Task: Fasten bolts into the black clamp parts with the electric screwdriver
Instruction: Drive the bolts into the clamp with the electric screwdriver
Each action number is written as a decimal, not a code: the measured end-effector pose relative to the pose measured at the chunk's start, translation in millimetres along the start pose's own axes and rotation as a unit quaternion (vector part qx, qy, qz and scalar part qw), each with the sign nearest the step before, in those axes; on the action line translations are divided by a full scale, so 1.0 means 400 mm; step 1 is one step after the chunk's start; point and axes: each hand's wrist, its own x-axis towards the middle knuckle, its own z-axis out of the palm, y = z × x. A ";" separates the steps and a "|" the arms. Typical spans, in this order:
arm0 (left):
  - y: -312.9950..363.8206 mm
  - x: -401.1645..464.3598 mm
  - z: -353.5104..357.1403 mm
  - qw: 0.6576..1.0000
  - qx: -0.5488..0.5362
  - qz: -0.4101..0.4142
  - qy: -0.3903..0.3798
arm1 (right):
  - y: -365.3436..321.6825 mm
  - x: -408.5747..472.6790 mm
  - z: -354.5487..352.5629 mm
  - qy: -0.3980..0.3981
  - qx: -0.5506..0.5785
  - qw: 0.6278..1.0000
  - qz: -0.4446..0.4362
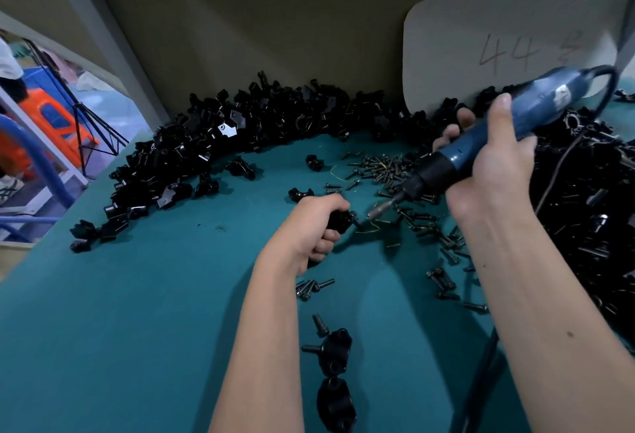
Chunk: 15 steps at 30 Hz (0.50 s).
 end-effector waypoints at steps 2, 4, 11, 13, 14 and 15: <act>0.002 -0.003 -0.002 0.999 0.026 -0.014 -0.013 | -0.002 0.001 -0.003 0.002 -0.016 1.000 -0.020; 0.003 -0.005 0.001 0.998 0.049 -0.015 -0.022 | 0.003 -0.003 -0.005 0.010 -0.017 1.000 -0.023; 0.006 -0.001 0.005 0.996 0.076 0.012 -0.044 | 0.022 -0.020 0.007 0.031 0.022 0.999 -0.038; 0.006 0.002 0.011 0.995 0.083 0.020 -0.042 | 0.023 -0.022 0.009 0.029 0.025 0.998 -0.041; 0.007 0.003 0.013 0.995 0.085 0.023 -0.042 | 0.024 -0.023 0.011 0.027 0.023 0.998 -0.042; 0.008 0.003 0.015 0.995 0.087 0.024 -0.043 | 0.025 -0.025 0.012 0.027 0.021 0.998 -0.043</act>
